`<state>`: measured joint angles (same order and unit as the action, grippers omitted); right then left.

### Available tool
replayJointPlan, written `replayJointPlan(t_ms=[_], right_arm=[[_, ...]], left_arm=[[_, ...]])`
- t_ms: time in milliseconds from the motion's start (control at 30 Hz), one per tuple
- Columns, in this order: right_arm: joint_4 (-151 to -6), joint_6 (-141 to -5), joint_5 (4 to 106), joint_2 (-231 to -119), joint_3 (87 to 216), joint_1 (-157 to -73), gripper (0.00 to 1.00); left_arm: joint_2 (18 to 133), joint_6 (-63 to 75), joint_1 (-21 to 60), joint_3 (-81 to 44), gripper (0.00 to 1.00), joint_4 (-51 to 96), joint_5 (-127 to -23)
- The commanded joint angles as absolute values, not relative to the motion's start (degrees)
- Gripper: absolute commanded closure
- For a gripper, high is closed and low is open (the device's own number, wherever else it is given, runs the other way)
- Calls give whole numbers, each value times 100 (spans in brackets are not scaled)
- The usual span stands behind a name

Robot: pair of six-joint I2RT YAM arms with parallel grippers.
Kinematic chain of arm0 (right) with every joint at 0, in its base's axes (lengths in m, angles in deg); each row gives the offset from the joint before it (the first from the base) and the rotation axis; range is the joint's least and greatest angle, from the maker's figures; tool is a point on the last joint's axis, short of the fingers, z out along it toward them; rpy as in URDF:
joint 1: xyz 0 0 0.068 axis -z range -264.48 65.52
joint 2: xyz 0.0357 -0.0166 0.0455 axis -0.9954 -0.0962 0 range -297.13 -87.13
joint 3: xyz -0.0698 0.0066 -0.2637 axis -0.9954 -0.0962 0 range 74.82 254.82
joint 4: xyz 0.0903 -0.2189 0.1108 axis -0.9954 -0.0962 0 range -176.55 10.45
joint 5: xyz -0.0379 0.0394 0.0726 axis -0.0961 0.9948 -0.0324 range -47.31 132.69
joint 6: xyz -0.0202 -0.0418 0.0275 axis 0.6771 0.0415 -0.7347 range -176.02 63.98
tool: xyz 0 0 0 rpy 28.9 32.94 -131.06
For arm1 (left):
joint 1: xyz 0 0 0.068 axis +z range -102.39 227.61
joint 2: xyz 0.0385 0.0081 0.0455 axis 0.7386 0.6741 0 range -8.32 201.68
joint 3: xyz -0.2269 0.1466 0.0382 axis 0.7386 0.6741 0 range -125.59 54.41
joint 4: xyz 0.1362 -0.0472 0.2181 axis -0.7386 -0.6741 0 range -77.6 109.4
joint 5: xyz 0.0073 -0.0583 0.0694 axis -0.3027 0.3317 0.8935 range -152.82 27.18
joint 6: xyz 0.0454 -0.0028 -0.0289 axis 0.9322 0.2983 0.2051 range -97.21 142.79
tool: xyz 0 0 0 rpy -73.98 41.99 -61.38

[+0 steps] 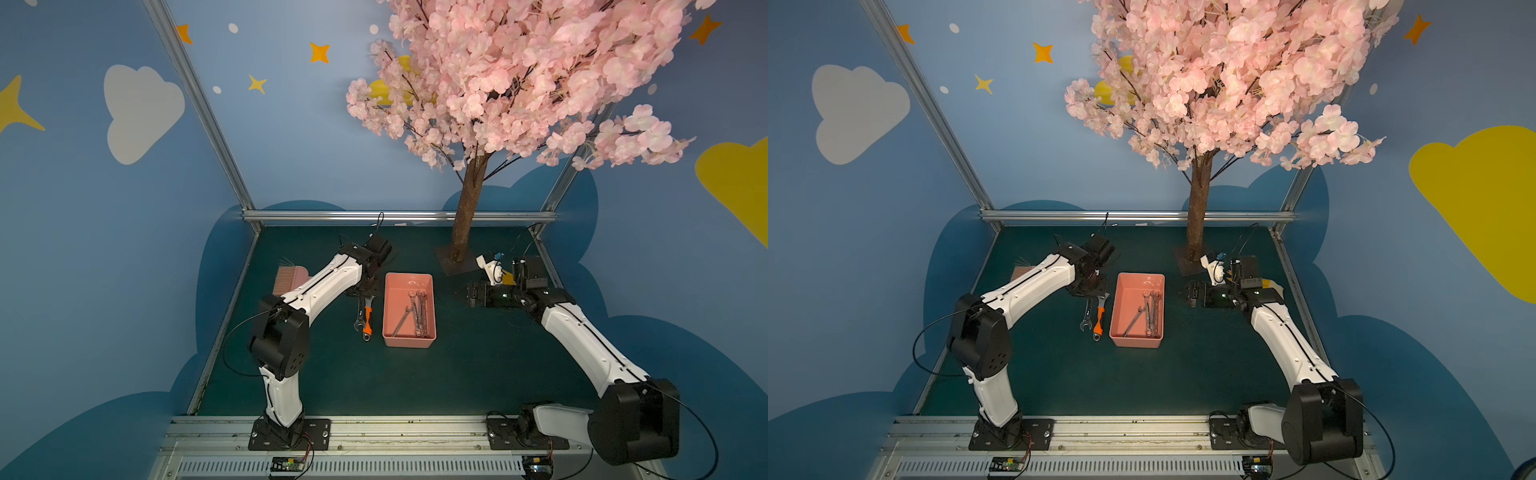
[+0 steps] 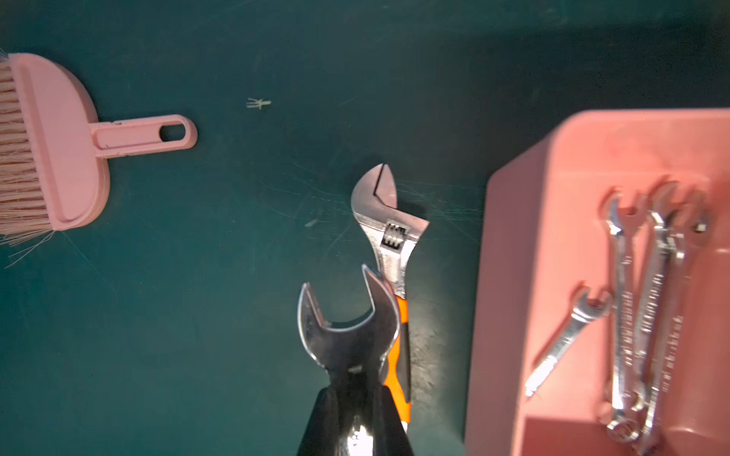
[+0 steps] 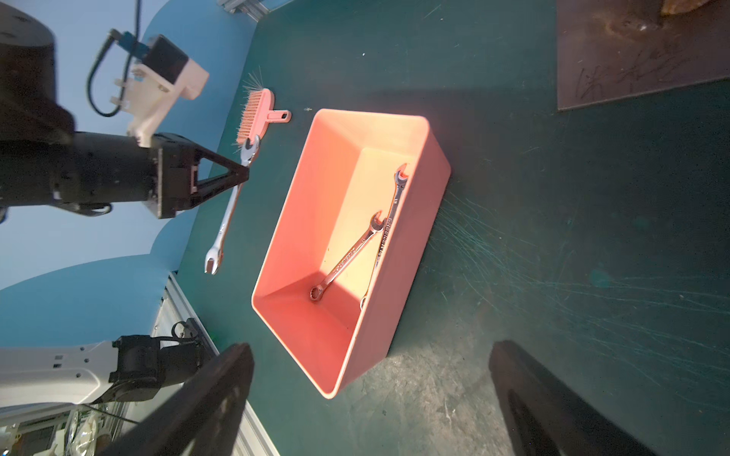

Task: Take out the wrench from the storage box
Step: Place the wrench at the center of the board.

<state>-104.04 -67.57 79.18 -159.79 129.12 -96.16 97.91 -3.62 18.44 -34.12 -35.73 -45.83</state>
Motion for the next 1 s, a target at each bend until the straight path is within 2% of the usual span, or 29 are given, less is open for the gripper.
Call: replayJointPlan(t_ms=[0, 333, 700, 867, 967], right_arm=[[-10432, -6728, 7898, -15946, 13196, -9836, 2], [-10334, -6988, 7539, -16171, 13478, -10448, 2], [-10547, -6964, 7294, -16372, 13776, -10643, 2], [-10590, -6947, 7276, -16395, 13805, -10649, 2], [-10642, -6879, 7214, -16394, 13851, -10644, 2]], left_arm=[[9782, -39, 2031, -3035, 97, -2876, -4528], [10114, 208, 2348, -2338, 97, -1769, -4694], [10611, 348, 2394, -2216, 97, -1514, -4784], [10625, 255, 2391, -2213, 76, -1551, -4829], [10482, 188, 2391, -2287, 58, -1706, -4788]])
